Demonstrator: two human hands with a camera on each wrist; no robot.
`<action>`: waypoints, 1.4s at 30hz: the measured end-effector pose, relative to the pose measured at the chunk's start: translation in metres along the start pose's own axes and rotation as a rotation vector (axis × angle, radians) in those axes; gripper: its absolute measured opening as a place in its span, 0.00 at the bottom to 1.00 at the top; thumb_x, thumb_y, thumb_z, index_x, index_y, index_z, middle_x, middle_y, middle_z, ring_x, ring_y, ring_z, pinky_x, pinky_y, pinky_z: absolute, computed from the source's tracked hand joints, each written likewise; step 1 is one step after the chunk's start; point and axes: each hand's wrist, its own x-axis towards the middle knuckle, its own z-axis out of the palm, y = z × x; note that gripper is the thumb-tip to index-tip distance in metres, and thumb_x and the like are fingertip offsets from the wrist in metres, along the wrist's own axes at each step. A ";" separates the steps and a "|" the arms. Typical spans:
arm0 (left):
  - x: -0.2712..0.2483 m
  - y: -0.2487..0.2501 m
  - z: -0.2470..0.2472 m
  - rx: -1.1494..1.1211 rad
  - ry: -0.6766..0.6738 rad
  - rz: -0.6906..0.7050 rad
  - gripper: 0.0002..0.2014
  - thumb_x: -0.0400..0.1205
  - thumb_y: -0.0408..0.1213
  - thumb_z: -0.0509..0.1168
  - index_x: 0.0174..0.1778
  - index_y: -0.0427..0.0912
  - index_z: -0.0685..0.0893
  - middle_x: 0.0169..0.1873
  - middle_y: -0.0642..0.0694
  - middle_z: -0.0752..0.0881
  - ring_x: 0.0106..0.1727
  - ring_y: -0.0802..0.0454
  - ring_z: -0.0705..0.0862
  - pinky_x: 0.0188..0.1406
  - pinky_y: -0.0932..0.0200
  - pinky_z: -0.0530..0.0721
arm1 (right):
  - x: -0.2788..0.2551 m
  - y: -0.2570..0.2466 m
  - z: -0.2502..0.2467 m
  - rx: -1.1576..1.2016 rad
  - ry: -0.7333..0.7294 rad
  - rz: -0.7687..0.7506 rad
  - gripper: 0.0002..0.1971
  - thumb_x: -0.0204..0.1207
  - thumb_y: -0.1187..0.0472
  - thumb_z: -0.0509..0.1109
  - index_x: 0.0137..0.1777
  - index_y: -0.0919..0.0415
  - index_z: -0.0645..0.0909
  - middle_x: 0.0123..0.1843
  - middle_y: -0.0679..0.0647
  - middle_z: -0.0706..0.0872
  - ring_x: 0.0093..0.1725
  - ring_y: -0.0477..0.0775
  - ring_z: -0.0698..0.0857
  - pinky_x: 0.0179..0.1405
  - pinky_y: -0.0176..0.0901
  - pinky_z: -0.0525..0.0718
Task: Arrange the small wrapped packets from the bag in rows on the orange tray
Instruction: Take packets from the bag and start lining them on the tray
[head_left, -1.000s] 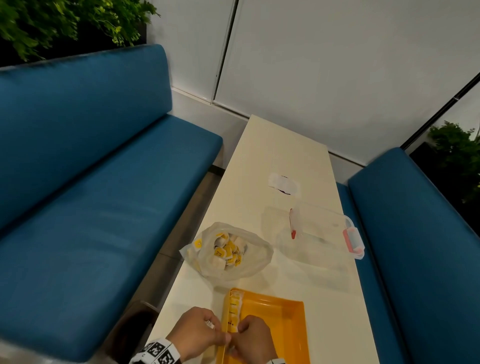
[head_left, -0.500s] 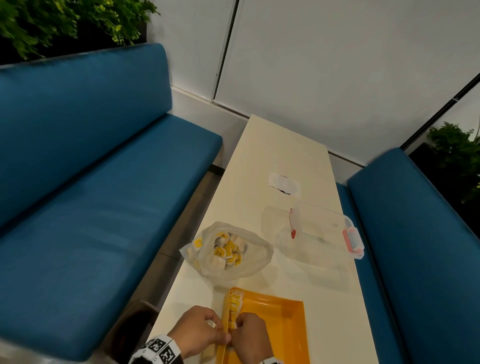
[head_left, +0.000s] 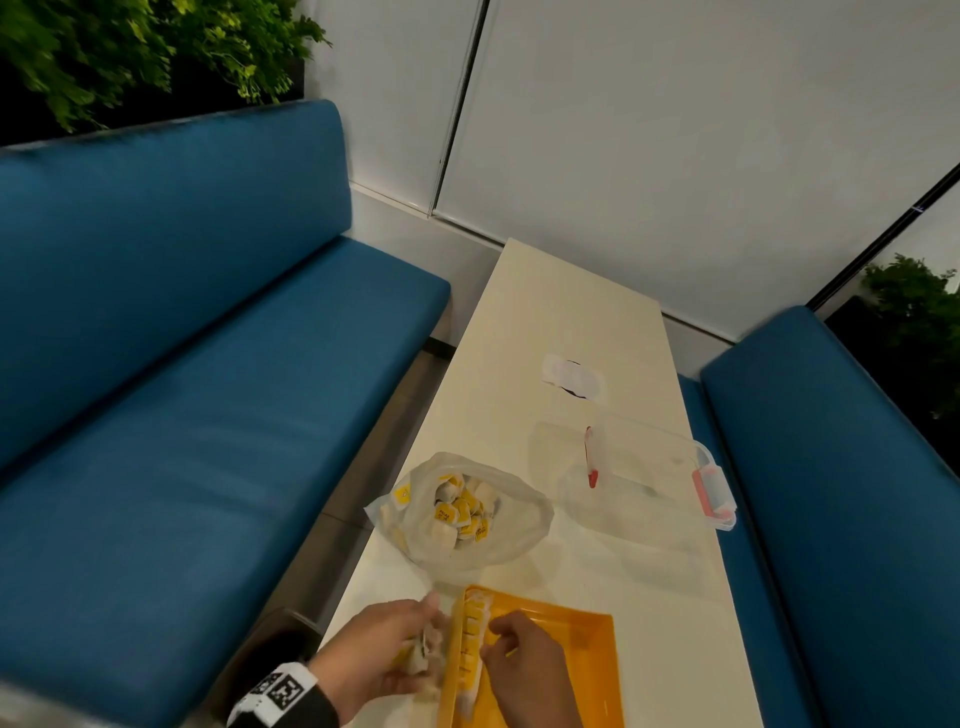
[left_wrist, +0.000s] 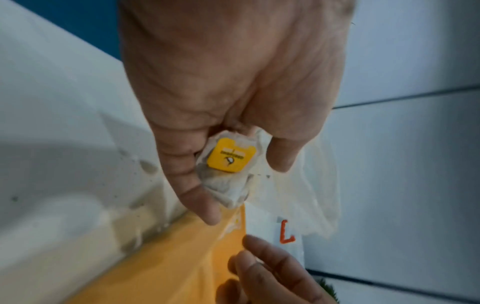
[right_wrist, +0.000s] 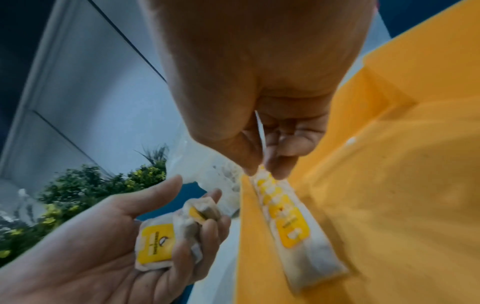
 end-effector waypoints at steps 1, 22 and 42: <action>-0.003 0.003 0.000 -0.108 -0.022 -0.021 0.20 0.85 0.52 0.68 0.53 0.37 0.93 0.43 0.38 0.90 0.40 0.44 0.89 0.40 0.51 0.89 | -0.003 -0.007 -0.004 0.051 0.004 -0.075 0.10 0.76 0.61 0.72 0.47 0.42 0.81 0.44 0.45 0.87 0.38 0.40 0.82 0.42 0.24 0.78; -0.006 -0.003 0.003 -0.418 -0.126 0.055 0.18 0.86 0.43 0.65 0.60 0.31 0.89 0.50 0.30 0.88 0.51 0.36 0.90 0.58 0.40 0.89 | -0.033 -0.049 -0.015 0.093 -0.148 -0.515 0.06 0.71 0.62 0.71 0.41 0.48 0.82 0.42 0.39 0.80 0.41 0.40 0.82 0.39 0.28 0.76; -0.013 -0.008 0.006 0.079 -0.049 0.366 0.10 0.67 0.38 0.76 0.43 0.41 0.94 0.34 0.41 0.87 0.36 0.49 0.85 0.36 0.54 0.82 | -0.022 -0.043 -0.038 0.633 -0.183 -0.055 0.03 0.72 0.72 0.76 0.45 0.68 0.86 0.36 0.60 0.86 0.29 0.55 0.82 0.24 0.35 0.74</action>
